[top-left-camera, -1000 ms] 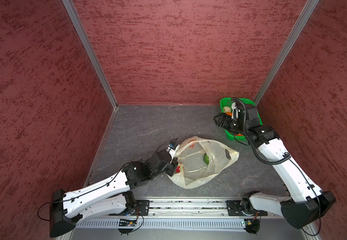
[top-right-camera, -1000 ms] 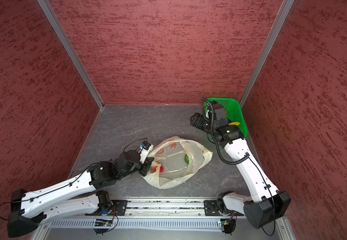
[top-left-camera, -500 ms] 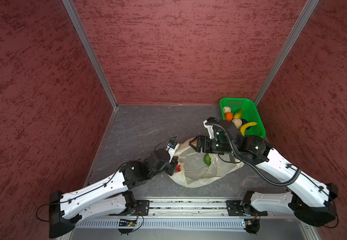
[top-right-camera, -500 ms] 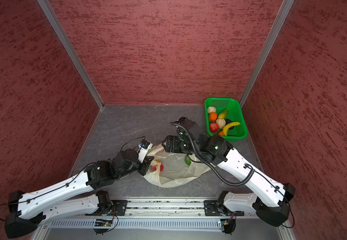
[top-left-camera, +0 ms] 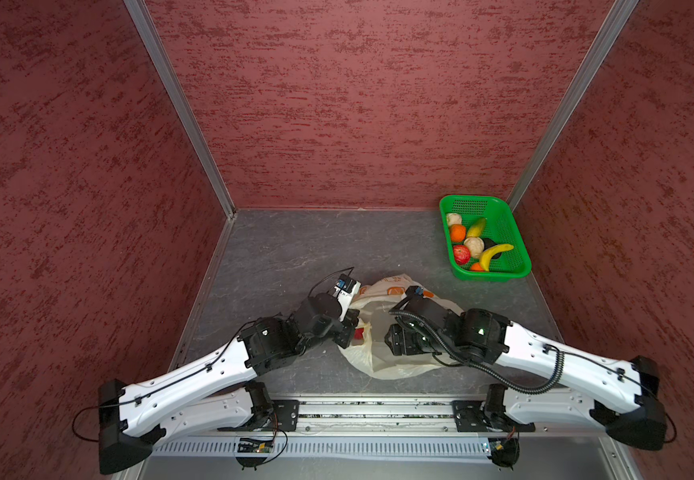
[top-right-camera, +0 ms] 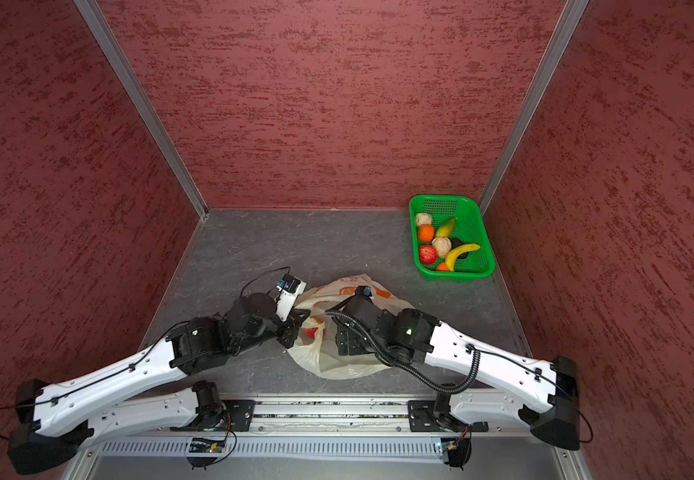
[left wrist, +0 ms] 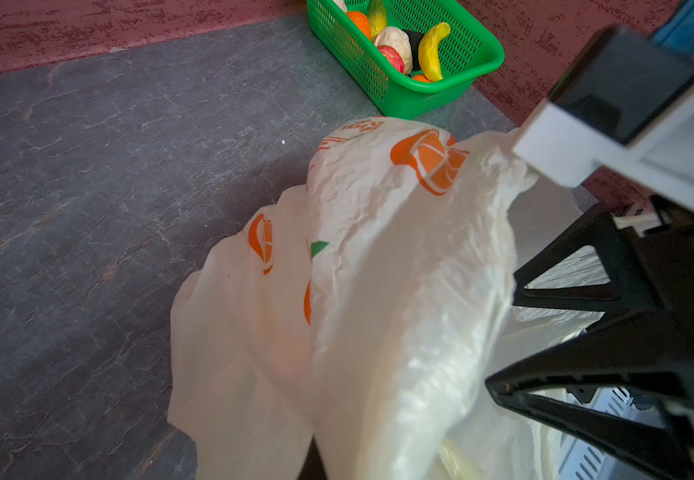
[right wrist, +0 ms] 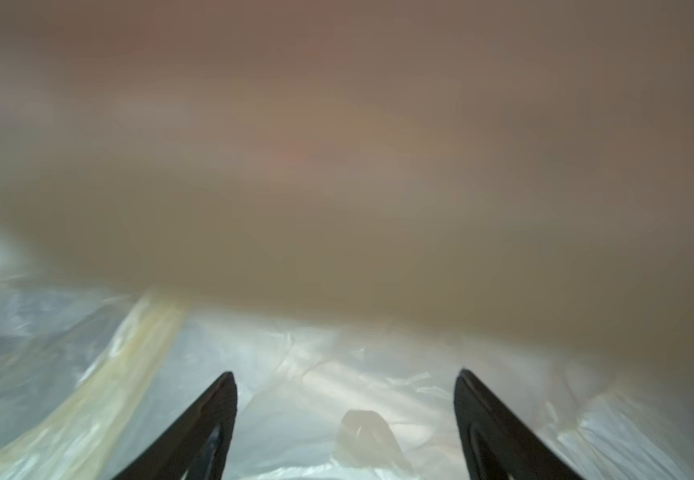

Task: Untie the knot of the plastic bag and take out the fruit
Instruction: 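Move the right gripper back into the bag mouth toward the lime, then close the right gripper on the green lime inside the bag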

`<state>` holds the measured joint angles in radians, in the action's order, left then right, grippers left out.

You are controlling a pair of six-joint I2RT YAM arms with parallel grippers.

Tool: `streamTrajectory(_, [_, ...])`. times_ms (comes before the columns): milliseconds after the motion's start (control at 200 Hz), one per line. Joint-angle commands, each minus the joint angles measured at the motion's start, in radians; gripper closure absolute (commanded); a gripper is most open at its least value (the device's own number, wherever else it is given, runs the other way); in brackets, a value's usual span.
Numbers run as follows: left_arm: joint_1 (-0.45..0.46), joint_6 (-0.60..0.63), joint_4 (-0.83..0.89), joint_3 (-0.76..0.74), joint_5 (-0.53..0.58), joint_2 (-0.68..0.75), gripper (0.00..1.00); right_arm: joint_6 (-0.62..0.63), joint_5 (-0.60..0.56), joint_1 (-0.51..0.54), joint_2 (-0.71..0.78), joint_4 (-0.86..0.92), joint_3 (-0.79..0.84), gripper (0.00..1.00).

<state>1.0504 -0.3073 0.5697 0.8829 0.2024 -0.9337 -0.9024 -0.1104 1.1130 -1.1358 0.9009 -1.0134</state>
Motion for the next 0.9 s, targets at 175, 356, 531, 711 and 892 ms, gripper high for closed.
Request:
streamTrajectory(175, [0.004, -0.026, 0.022, 0.058, -0.025, -0.037, 1.00, -0.020, -0.100, 0.029, -0.029, -0.217, 0.131, 0.19])
streamTrajectory(356, [0.002, -0.029, 0.026, 0.069, -0.028, -0.061, 1.00, -0.031, -0.129, 0.148, -0.027, -0.213, 0.135, 0.19])
streamTrajectory(531, [0.003, -0.030, 0.031, 0.075, -0.022, -0.080, 1.00, -0.053, -0.146, 0.233, -0.027, -0.203, 0.121, 0.19])
streamTrajectory(711, [0.003, -0.018, 0.020, 0.081, -0.025, -0.079, 1.00, -0.090, -0.133, 0.214, -0.034, -0.226, 0.178, 0.12])
streamTrajectory(892, [0.014, -0.010, 0.013, 0.064, -0.057, -0.051, 1.00, -0.119, -0.073, 0.082, 0.033, -0.262, 0.259, 0.13])
